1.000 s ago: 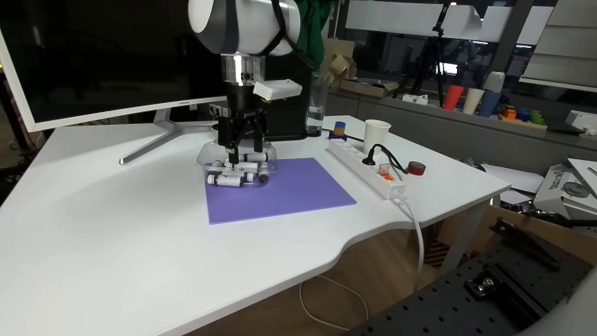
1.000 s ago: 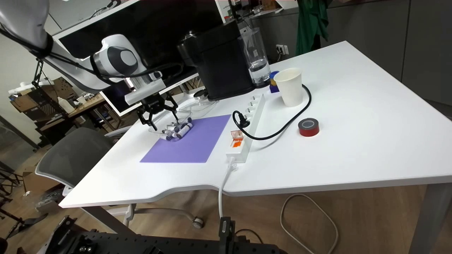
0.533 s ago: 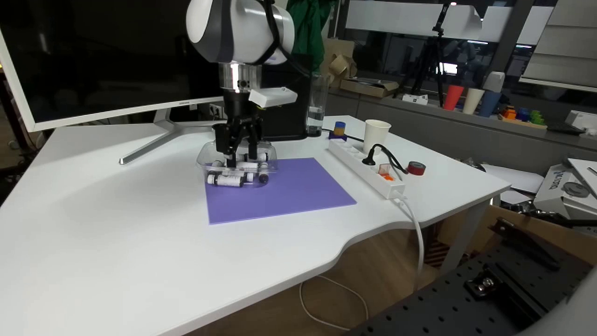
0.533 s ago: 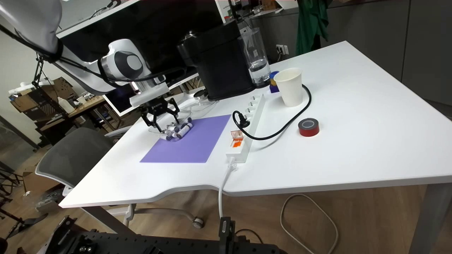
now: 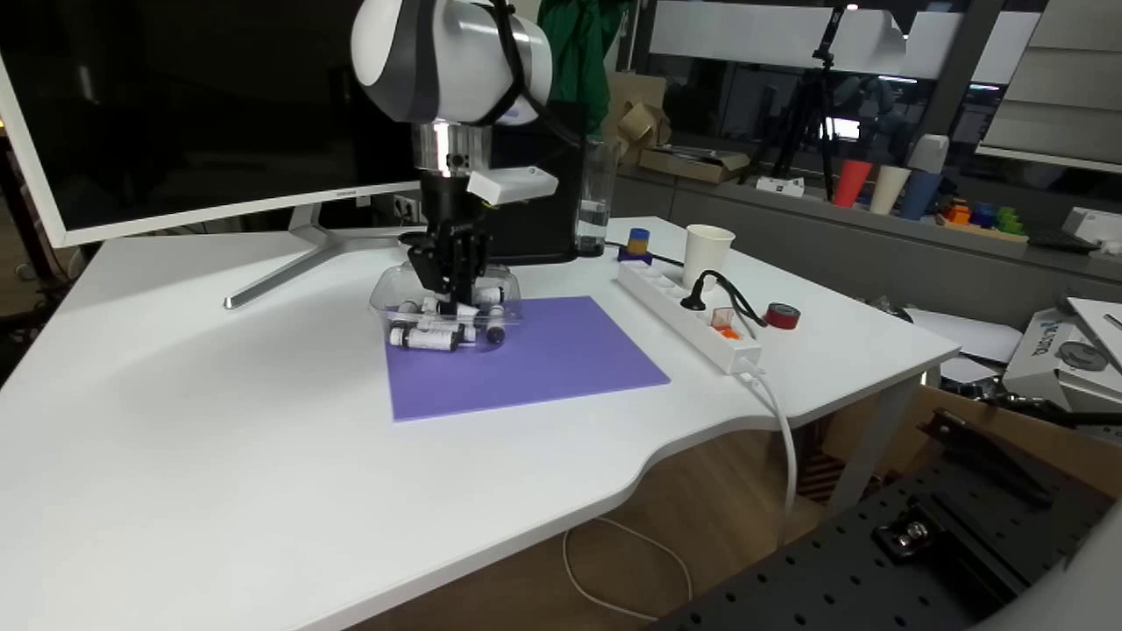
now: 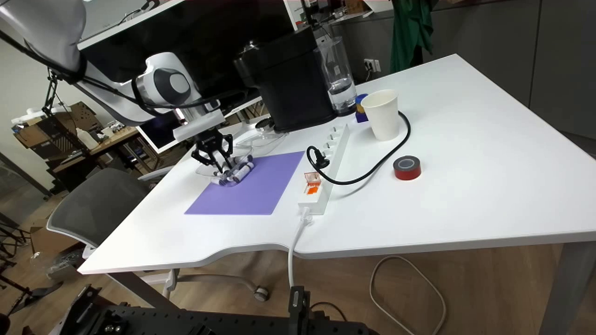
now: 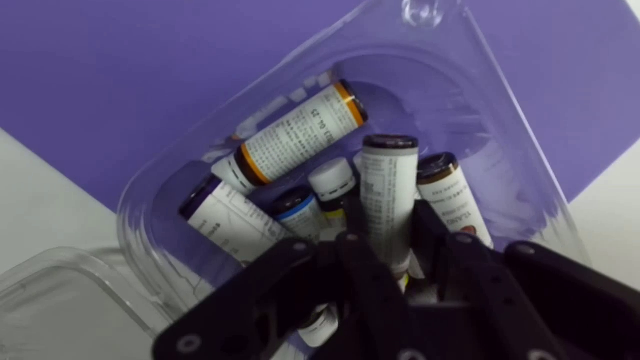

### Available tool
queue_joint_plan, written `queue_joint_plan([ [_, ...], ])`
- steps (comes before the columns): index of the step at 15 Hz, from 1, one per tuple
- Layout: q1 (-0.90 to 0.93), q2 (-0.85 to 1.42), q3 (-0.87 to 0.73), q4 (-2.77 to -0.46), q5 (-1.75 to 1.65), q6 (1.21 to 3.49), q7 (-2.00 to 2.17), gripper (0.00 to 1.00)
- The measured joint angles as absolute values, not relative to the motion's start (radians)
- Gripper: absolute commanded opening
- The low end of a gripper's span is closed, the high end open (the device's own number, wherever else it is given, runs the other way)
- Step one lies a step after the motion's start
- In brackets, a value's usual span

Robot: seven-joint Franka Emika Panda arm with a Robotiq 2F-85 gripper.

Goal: Remove one bottle from the clear box

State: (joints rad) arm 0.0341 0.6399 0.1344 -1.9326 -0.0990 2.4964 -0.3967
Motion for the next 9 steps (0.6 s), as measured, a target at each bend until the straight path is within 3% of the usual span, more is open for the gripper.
queue_joint_plan([
  [9,0.034,0.552,0.130,-1.950,-0.100,2.429,-0.369,0.07],
])
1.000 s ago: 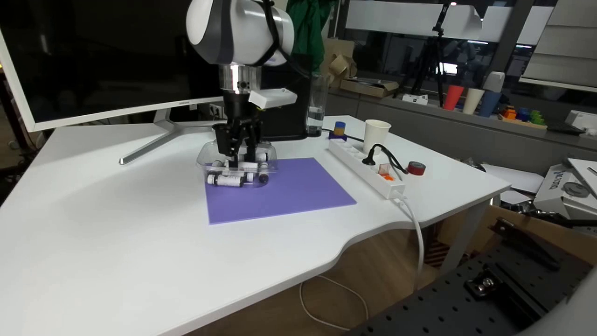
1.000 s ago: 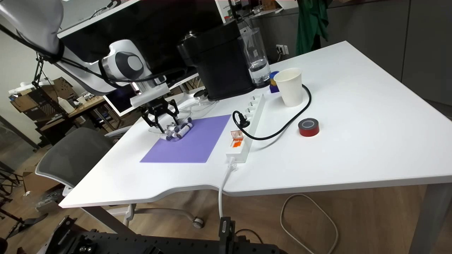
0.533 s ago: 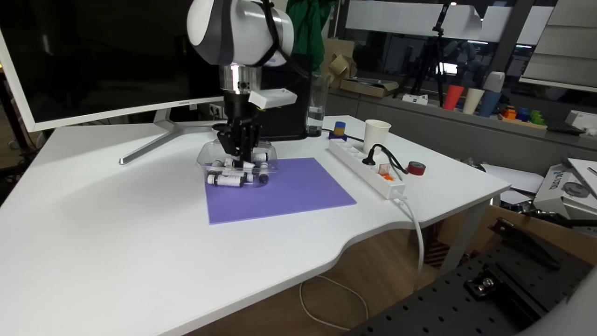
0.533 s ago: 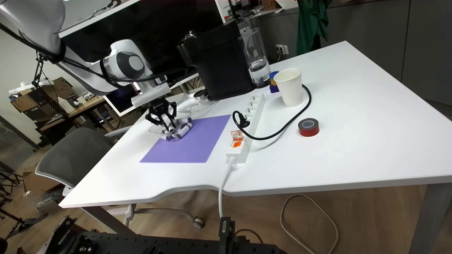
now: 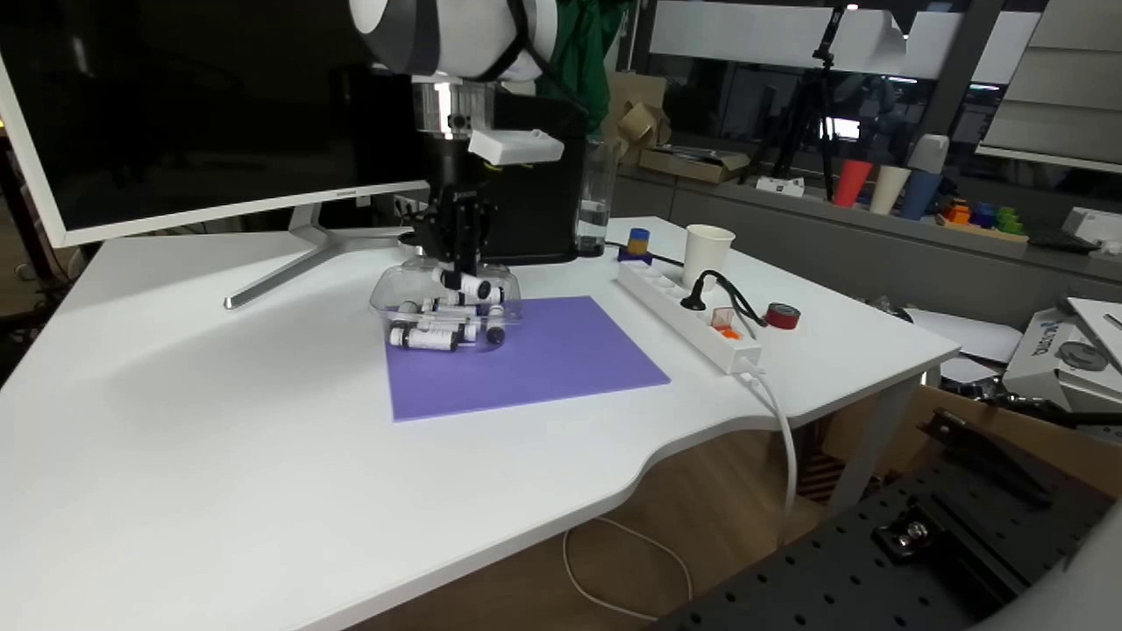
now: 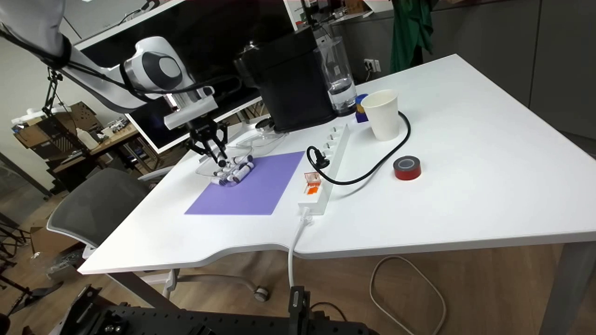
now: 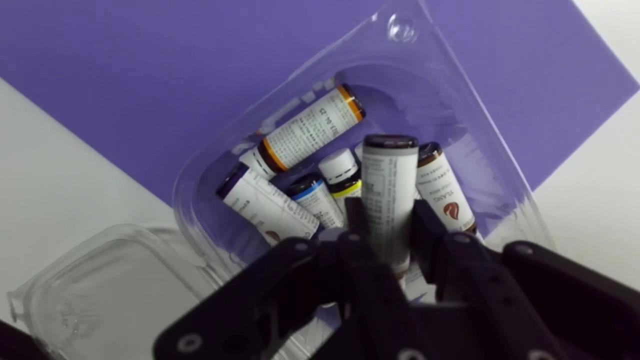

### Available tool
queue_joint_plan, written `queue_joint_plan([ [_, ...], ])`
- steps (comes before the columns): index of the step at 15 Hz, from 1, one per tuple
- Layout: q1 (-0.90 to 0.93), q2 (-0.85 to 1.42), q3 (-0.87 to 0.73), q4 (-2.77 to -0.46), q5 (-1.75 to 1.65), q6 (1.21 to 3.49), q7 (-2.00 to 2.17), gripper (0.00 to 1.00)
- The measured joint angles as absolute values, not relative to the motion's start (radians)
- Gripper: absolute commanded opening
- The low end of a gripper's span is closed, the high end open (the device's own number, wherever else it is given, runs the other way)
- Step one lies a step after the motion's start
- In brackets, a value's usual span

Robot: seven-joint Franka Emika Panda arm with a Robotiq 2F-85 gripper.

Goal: Remove one bottle from the clear box

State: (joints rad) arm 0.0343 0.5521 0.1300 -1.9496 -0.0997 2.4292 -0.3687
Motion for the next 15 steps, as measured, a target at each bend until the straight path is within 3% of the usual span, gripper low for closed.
queue_joint_plan([
  [8,0.006,0.355,0.049,-2.092,-0.091,2.361,-0.253,0.07],
  [15,-0.050,0.395,-0.033,-2.165,-0.100,2.462,-0.240,0.07],
])
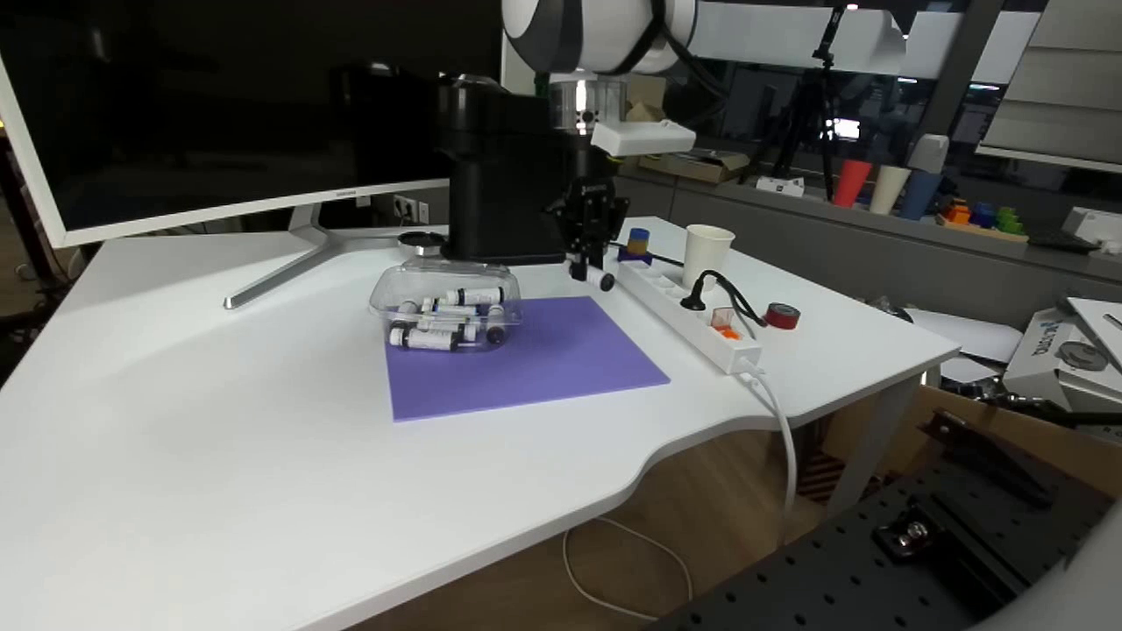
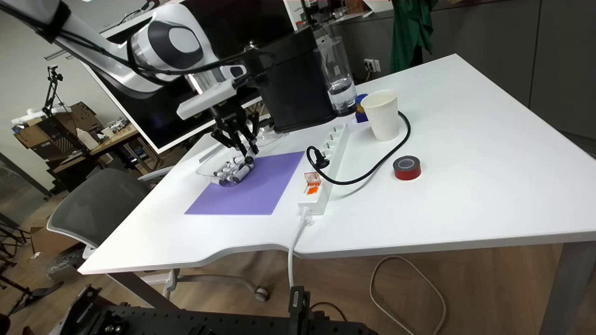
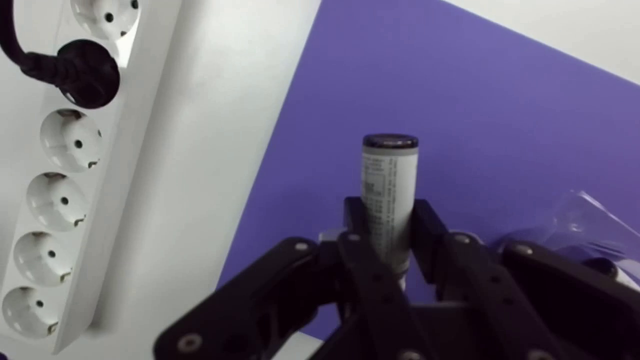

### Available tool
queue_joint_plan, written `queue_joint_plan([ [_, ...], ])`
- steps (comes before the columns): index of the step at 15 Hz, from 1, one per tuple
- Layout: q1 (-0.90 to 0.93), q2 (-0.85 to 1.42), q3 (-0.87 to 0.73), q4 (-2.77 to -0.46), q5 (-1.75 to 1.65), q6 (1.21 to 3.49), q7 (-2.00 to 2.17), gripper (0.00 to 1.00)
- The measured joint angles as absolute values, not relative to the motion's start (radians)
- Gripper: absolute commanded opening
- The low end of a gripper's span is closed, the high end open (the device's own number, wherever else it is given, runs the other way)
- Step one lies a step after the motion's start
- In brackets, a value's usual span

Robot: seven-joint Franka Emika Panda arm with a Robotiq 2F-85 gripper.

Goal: Remove one bottle from the clear box

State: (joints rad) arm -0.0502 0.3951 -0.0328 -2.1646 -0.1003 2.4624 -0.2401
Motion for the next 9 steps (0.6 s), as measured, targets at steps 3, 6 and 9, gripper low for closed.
queue_joint_plan([
  [3,-0.053,0.456,-0.046,-2.164,-0.111,2.487,-0.240,0.07],
  [6,-0.052,0.508,-0.048,-2.160,-0.133,2.500,-0.240,0.07],
  [9,-0.049,0.536,-0.048,-2.154,-0.155,2.502,-0.240,0.53],
])
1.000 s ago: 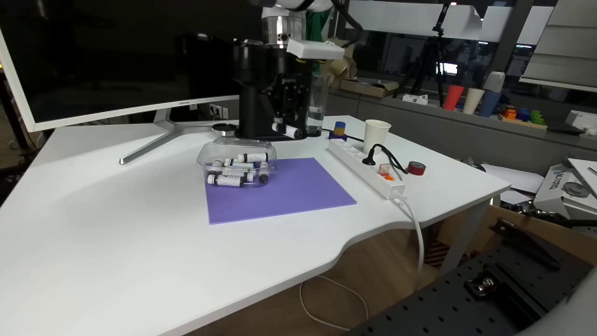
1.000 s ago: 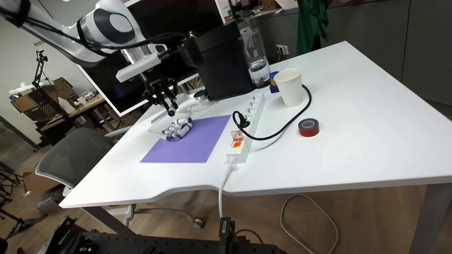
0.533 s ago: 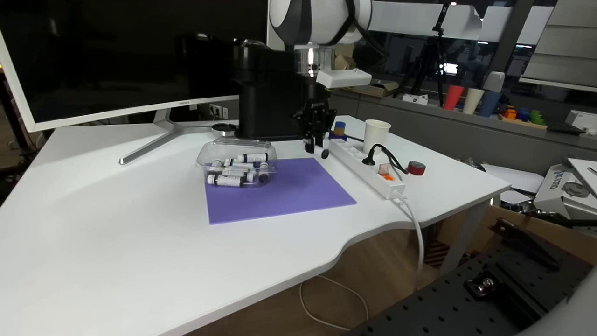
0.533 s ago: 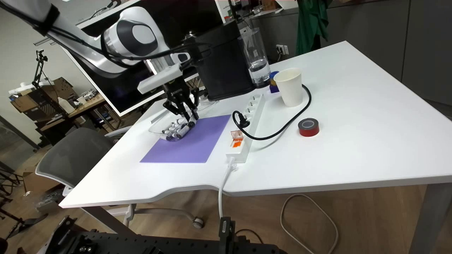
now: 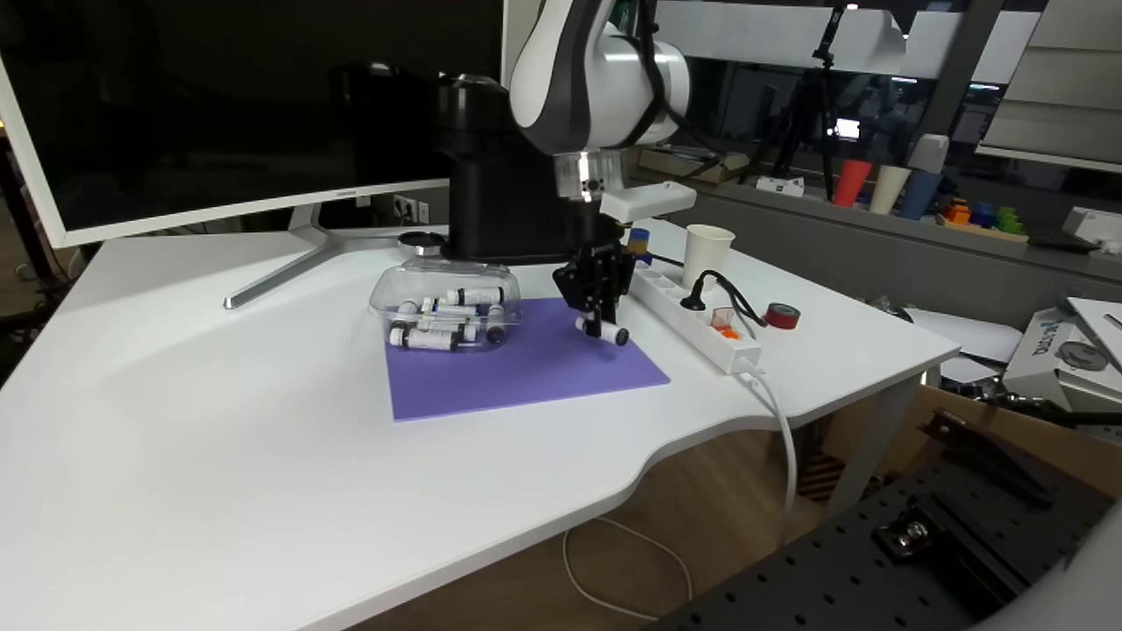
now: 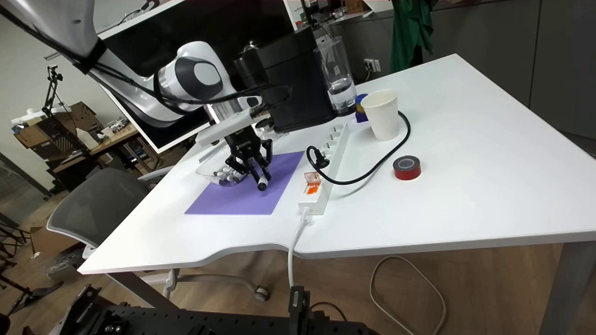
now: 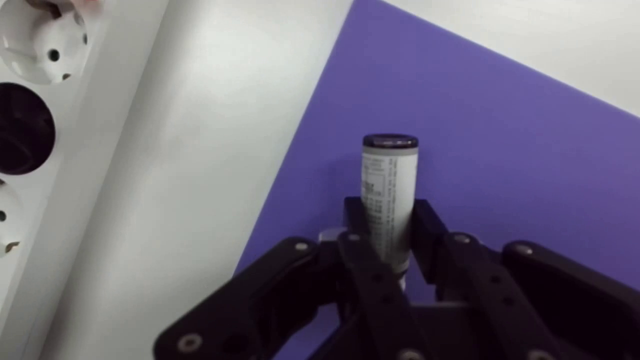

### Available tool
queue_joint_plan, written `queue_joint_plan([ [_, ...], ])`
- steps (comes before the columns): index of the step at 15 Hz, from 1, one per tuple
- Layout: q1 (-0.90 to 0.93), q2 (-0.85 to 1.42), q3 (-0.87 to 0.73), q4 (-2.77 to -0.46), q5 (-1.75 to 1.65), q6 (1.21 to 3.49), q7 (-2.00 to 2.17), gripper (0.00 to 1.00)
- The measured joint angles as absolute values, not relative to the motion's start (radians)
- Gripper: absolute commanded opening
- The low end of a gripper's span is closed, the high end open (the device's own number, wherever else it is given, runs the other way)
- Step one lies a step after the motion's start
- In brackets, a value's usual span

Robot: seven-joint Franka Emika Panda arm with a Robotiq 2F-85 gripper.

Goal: Remove one bottle from the clear box

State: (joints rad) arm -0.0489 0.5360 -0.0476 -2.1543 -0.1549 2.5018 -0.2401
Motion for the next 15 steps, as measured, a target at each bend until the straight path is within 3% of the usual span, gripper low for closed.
queue_joint_plan([
  [7,-0.035,0.523,-0.042,-2.141,-0.175,2.502,-0.240,0.98],
  [15,-0.042,0.357,0.024,-2.147,0.002,2.343,-0.242,1.00],
])
